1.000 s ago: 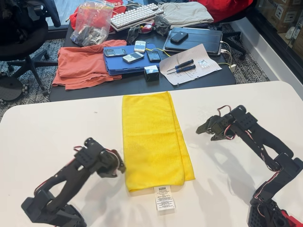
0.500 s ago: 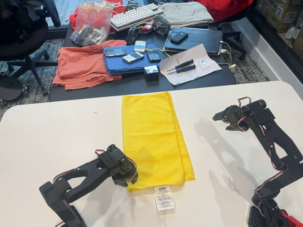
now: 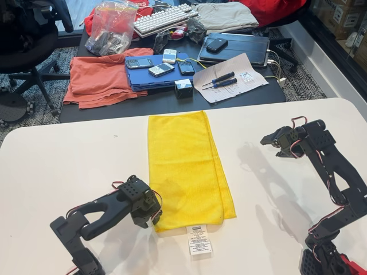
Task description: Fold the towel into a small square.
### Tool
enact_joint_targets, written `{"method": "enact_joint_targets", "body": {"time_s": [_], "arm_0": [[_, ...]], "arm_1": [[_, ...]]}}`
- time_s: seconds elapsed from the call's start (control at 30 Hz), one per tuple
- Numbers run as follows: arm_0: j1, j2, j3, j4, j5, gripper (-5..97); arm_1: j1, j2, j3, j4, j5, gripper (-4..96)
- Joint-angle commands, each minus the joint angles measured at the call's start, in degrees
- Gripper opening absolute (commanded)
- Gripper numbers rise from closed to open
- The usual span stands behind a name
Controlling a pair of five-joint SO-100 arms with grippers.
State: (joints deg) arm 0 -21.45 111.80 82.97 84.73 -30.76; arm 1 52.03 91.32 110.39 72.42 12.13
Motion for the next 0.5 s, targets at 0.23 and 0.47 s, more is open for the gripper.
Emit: {"method": "enact_joint_targets", "body": {"time_s": [0.23, 0.47], "arm_0": [[0.5, 1.4, -1.6, -0.2, -0.1, 25], [0.9, 4.0, -6.3, 1.6, -0.1, 25]], "arm_1": [[4.0, -4.5, -0.4, -7.0, 0.0, 9.4], [8.5, -10.8, -6.5, -3.0, 0.4, 6.4]]}}
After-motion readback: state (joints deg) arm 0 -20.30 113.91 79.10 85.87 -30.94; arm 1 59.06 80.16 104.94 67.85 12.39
